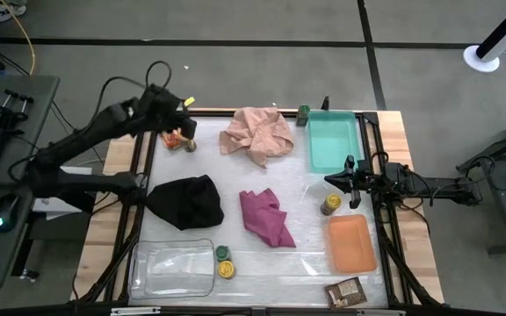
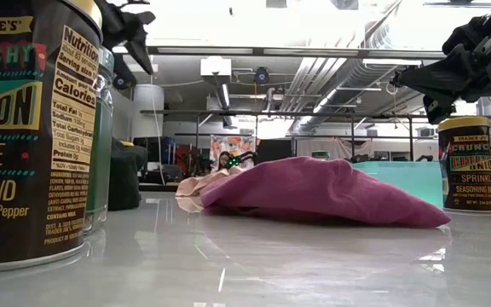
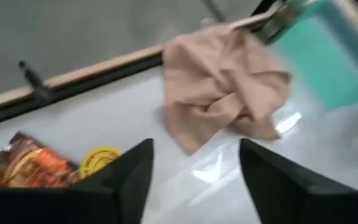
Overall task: Sort spices by type
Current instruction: Put the top yellow seasoning bottle into the transparent bin
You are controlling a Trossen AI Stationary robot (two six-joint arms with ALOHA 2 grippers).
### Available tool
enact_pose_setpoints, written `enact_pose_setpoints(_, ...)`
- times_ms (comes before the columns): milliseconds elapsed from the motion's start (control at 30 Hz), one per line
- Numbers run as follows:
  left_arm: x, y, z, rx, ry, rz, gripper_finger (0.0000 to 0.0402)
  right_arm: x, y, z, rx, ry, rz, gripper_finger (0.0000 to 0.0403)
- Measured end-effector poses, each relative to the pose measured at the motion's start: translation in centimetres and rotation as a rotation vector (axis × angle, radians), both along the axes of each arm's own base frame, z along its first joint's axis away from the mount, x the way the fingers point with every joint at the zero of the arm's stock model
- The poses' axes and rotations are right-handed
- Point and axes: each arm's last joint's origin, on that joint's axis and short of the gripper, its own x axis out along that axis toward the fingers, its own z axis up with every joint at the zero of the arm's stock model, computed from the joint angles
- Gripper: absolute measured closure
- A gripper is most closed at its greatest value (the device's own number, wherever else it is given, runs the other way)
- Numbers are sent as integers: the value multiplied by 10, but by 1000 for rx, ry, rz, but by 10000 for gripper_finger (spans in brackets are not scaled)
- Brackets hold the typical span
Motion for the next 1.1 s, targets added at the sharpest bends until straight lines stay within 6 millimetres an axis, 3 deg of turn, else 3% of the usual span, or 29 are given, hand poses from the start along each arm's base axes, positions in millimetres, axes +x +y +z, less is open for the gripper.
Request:
enact_pose_setpoints(167,9,25,-25,-87,164,39,101,0,0,0,0,0,0,402)
enact_pose_setpoints(367,17,57,-56,-150,306,139,96,0,0,0,0,0,0,402)
enact_pose_setpoints(567,17,67,-81,-298,401,142,98,0,0,0,0,0,0,402)
enact_pose_setpoints(1100,18,75,-89,-287,461,91,98,0,0,0,0,0,0,402)
